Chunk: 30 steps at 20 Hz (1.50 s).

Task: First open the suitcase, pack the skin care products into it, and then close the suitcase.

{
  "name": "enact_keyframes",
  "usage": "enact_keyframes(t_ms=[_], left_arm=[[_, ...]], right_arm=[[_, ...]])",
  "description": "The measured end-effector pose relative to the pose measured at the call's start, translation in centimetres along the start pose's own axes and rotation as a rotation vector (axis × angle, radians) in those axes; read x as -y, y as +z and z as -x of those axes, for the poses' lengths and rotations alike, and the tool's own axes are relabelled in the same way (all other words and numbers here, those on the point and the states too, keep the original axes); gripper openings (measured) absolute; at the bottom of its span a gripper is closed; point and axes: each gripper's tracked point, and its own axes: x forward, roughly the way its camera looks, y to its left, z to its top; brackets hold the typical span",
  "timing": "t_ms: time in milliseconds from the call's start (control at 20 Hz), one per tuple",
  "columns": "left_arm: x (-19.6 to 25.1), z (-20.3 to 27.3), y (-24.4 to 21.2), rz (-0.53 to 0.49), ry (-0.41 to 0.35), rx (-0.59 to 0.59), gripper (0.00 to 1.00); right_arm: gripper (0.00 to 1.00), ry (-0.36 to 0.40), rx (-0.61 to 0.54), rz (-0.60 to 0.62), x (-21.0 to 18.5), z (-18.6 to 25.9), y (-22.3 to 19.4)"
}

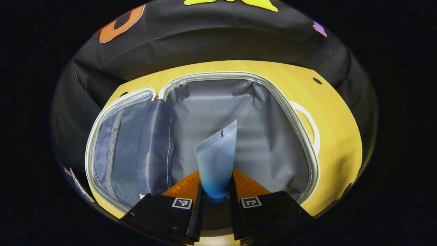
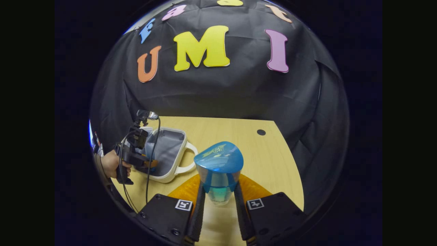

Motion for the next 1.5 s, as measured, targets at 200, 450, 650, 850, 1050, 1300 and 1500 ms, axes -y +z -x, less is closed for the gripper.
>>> enact_keyframes(t_ms=[200,450,650,850,1050,1300,1500], left_arm=[[0.0,-0.6,0.4,-0.020,0.032,-0.009,0.38],[-0.4,-1.6,0.8,0.096,0.034,-0.044,0.38],[-0.6,-2.0,0.6,0.133,0.042,-0.064,0.42],[-0.6,-2.0,0.7,0.135,0.044,-0.068,0.40],[-0.1,-1.7,0.4,0.186,0.007,-0.060,0.46],[0.6,5.3,5.8,0.176,-0.091,0.228,0.98],[-1.6,15.8,10.1,0.126,-0.062,0.513,0.98]], right_arm=[[0.41,-0.001,-0.014,-0.002,0.2,-0.7,-0.1],[0.41,0.007,-0.036,-0.012,0.1,-1.3,-0.5],[0.41,0.013,-0.052,0.000,-0.5,-1.6,-1.2],[0.41,0.032,-0.054,0.009,-1.8,-1.4,-0.9],[0.41,0.046,-0.032,0.036,-3.1,-1.5,0.1],[0.41,0.094,0.002,0.050,-6.4,-1.5,1.9],[0.41,0.163,0.015,0.064,-11.4,-2.9,3.2]])
